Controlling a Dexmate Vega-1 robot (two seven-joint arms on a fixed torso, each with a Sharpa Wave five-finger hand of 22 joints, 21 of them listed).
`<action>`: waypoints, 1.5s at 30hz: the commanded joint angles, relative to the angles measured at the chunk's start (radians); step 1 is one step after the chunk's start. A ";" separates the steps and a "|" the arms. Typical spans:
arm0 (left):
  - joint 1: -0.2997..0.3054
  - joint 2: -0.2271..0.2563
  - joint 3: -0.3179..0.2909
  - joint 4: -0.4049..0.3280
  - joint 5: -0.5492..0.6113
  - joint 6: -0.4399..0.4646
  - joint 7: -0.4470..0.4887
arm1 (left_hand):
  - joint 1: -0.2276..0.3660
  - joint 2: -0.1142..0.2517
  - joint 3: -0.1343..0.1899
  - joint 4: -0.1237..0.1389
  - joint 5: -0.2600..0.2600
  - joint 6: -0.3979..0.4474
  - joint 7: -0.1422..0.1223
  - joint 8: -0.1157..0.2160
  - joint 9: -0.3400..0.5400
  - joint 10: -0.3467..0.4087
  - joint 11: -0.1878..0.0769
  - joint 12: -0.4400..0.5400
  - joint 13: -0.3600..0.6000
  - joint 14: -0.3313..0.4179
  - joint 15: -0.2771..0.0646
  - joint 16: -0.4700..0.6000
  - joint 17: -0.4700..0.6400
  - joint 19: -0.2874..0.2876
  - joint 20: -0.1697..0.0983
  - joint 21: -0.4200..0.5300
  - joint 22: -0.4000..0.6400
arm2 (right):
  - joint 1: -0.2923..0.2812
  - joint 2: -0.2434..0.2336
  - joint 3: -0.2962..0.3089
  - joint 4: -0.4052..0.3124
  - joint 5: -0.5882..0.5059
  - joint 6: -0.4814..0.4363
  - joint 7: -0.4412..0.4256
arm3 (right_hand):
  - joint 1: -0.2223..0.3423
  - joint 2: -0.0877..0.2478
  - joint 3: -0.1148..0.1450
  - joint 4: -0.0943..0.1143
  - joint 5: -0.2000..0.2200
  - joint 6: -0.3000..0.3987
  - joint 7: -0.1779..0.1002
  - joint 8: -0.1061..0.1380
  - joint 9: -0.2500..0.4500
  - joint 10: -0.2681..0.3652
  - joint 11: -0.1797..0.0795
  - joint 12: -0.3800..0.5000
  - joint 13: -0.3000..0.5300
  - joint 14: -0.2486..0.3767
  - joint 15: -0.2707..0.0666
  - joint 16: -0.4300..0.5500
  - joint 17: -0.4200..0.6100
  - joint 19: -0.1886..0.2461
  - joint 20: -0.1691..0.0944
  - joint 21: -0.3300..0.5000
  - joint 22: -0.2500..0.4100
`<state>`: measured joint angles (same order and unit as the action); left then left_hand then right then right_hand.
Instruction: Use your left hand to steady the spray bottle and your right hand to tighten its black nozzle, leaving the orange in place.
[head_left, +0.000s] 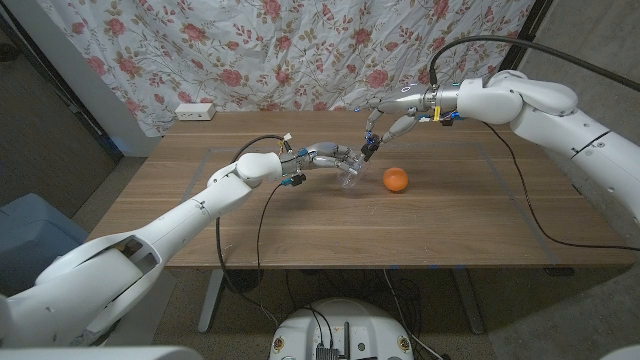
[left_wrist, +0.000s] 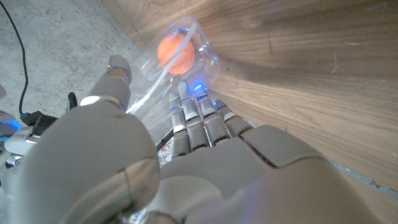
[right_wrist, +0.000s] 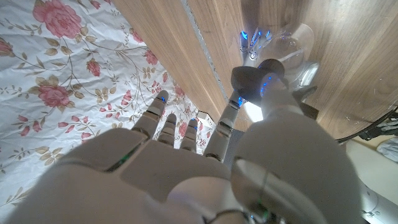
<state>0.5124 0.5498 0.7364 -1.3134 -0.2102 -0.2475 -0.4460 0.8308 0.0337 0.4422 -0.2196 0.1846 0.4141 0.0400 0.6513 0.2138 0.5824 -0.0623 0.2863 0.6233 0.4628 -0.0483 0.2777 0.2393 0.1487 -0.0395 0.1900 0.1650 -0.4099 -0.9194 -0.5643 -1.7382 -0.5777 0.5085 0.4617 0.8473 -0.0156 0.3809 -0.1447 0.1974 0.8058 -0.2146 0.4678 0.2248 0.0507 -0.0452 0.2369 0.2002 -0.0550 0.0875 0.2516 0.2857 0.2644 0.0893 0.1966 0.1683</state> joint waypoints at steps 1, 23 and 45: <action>-0.004 -0.005 0.001 0.007 0.003 0.002 0.001 | -0.079 0.125 0.045 0.046 0.005 0.182 -0.089 0.109 0.008 0.078 -0.078 0.006 0.006 0.009 -0.105 0.001 0.005 0.010 -0.012 -0.002 0.003 | -0.013 0.001 0.007 -0.008 -0.009 -0.001 -0.041 | -0.013 0.000 -0.005 0.001 -0.005 0.022 -0.002 0.011 0.005 0.014 -0.001 0.007 0.000 0.011 0.002 0.008 0.004 0.013 -0.004 0.006 0.003; -0.014 -0.014 0.004 0.030 0.001 -0.006 -0.005 | -0.082 0.125 0.048 0.046 0.005 0.186 -0.087 0.108 0.008 0.079 -0.079 0.005 0.007 0.010 -0.106 0.000 0.005 0.011 -0.012 -0.002 0.003 | 0.018 0.001 -0.004 -0.006 0.067 -0.033 0.060 | -0.097 -0.002 -0.041 0.030 -0.015 -0.017 0.034 -0.013 -0.002 0.038 0.018 -0.001 0.001 0.020 0.012 0.012 0.006 0.012 0.030 0.000 0.004; -0.036 -0.030 0.008 0.076 0.001 -0.026 -0.018 | -0.083 0.126 0.049 0.046 0.005 0.188 -0.087 0.107 0.010 0.081 -0.077 0.004 0.007 0.009 -0.106 0.001 0.006 0.012 -0.012 -0.002 0.003 | 0.072 0.034 -0.042 0.038 0.144 -0.062 0.160 | -0.214 0.020 -0.077 0.073 -0.023 0.027 0.091 -0.009 -0.006 0.070 0.029 -0.005 0.003 0.031 0.017 0.018 0.012 0.018 0.046 0.000 0.005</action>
<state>0.4832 0.5230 0.7436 -1.2504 -0.2089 -0.2675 -0.4603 0.8307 0.0336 0.4436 -0.2209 0.1855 0.4145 0.0397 0.6513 0.2143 0.5822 -0.0626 0.2848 0.6277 0.4628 -0.0483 0.2777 0.2441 0.1487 -0.0395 0.1899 0.1650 -0.3557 -0.9005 -0.5911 -1.7169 -0.4658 0.4650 0.5864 0.6452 -0.0001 0.3028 -0.0807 0.1773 0.8136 -0.1174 0.4492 0.2165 0.1056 -0.0179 0.2321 0.2002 -0.0348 0.1031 0.2630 0.2952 0.2766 0.1343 0.1966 0.1700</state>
